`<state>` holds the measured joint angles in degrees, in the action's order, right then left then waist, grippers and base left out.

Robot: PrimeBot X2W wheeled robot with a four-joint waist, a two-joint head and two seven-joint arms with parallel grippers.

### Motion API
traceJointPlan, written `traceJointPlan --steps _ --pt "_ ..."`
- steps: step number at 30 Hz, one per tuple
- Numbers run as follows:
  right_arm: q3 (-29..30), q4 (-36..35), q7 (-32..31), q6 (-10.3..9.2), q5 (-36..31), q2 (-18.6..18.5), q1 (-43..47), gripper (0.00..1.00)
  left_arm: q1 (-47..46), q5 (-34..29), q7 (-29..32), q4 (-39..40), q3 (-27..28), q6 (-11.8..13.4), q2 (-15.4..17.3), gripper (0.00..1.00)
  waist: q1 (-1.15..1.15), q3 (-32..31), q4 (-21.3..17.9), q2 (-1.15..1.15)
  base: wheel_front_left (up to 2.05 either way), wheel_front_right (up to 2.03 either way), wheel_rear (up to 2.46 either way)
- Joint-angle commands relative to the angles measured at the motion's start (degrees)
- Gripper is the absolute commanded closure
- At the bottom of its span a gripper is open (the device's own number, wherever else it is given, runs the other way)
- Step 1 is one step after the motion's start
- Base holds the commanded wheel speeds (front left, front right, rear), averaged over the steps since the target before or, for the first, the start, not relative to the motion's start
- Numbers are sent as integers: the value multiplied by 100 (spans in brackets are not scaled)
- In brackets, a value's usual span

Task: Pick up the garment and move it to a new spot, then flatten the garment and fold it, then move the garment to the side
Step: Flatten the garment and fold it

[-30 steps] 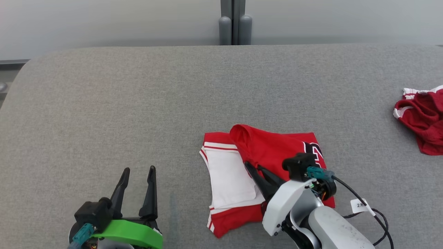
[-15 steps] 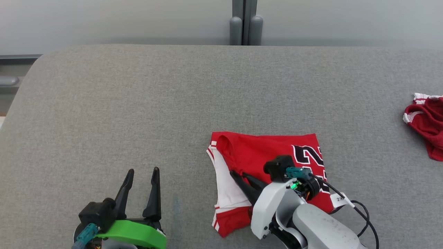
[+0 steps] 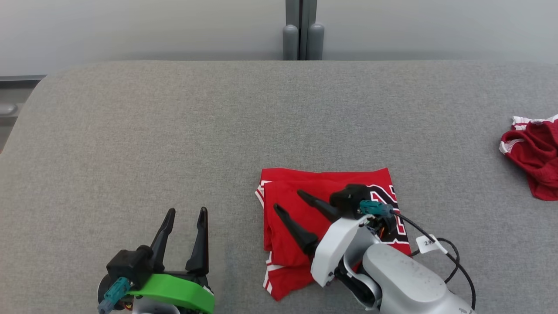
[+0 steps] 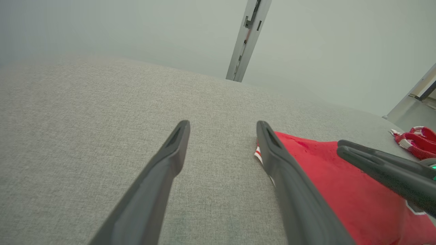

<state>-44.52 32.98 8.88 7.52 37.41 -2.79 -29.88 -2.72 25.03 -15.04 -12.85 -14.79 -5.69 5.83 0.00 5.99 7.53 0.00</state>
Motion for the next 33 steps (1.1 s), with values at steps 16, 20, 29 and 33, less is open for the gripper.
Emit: traceJointPlan --steps 16,20,29,33 --pt "3343 -181 630 -8 -2643 -22 714 0 43 -527 -16 94 254 -6 -158 0 0 -424 -538 0 0 0 0" --pt "3878 -647 633 -8 -2966 -20 1203 0 239 -543 -16 134 511 5 -214 0 0 -482 -639 0 0 0 0" --pt "4389 -1400 633 -8 -3018 -23 2058 0 591 -653 -16 43 827 -52 -266 0 0 -548 -718 0 0 0 0" --pt "4432 -1514 634 -8 -2857 -22 2304 0 704 -671 -16 54 926 -71 -277 0 0 -536 -738 0 0 0 0"
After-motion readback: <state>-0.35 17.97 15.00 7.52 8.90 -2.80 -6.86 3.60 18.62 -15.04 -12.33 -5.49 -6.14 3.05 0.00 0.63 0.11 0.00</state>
